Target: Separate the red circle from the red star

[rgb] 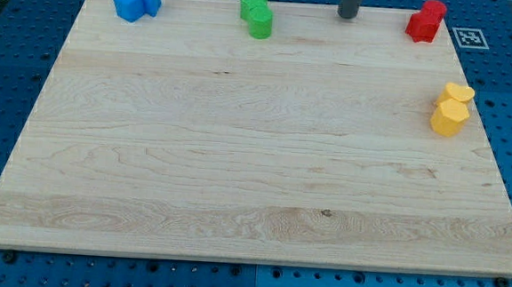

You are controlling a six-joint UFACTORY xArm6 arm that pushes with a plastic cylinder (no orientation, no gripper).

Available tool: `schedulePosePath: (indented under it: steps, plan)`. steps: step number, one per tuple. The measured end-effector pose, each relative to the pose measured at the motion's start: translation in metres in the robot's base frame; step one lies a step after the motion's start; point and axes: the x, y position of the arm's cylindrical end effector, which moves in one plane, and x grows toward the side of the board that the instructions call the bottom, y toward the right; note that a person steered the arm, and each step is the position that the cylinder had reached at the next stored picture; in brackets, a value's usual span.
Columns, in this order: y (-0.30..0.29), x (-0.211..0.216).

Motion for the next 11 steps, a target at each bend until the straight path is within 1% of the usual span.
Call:
schedulePosePath:
  steps: [1, 2, 3, 4, 5, 6, 9, 11]
  plan:
    - [0.043, 0.046]
    - [0.138, 0.082]
    - [0.205, 0.072]
    - [0.204, 0.037]
    - [0.17, -0.023]
    - [0.163, -0.038]
    - [0.103, -0.03]
    - [0.091, 0.025]
